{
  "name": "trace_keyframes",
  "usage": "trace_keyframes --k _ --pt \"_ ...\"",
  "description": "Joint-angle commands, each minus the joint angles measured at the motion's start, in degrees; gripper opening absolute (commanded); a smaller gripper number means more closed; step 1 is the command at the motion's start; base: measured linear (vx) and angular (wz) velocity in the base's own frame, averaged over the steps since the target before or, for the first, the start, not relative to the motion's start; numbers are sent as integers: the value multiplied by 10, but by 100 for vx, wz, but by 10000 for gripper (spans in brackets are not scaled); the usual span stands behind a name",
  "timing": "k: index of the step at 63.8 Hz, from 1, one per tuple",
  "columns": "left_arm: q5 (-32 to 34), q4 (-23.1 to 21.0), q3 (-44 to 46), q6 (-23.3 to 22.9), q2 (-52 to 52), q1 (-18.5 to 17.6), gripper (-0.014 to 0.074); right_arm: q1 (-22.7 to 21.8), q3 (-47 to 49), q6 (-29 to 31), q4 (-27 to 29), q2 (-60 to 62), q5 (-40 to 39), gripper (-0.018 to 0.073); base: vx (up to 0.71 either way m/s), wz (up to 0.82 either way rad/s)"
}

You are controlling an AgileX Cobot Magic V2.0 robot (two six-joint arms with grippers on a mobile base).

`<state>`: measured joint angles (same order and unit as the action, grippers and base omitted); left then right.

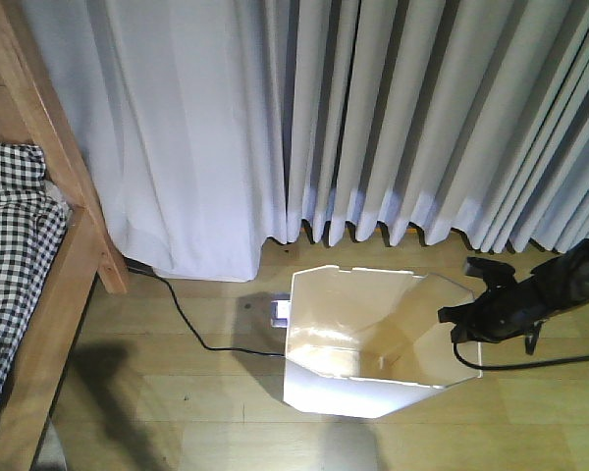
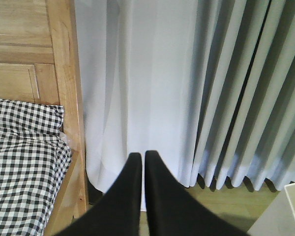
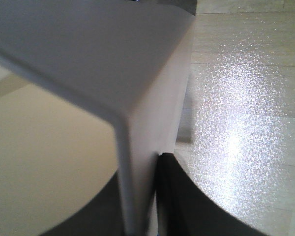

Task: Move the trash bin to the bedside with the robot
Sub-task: 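Lower the bin onto the floor beside the bed with the right gripper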

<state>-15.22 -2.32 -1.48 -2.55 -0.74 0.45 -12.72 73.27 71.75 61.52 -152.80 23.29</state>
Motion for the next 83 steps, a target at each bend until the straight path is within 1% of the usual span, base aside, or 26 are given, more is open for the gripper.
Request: trace_keyframes --k 1,11,18,25,32,38,44,66,83 --pt "40 -2 -7 -3 -8 0 -6 5 56 -46 -19 5 95 -2 0 0" --pt "40 -2 -7 -3 -8 0 -6 16 140 -112 -88 -59 107 3 0 0" --pt "40 -2 -7 -3 -8 0 -6 22 192 -136 -127 -97 124 8 0 0" --pt "40 -2 -7 -3 -8 0 -6 31 234 -153 -132 -130 126 11 0 0" --pt "40 -2 -7 -3 -8 0 -6 42 270 -154 -135 -160 129 13 0 0" --pt "40 -2 -7 -3 -8 0 -6 44 301 -158 -134 -182 134 15 0 0" --pt "40 -2 -7 -3 -8 0 -6 43 333 -179 -139 -201 138 18 0 0" --pt "40 -2 -7 -3 -8 0 -6 44 435 -258 -217 -262 176 30 0 0" --pt "40 -2 -7 -3 -8 0 -6 44 486 -259 -226 -287 196 41 0 0"
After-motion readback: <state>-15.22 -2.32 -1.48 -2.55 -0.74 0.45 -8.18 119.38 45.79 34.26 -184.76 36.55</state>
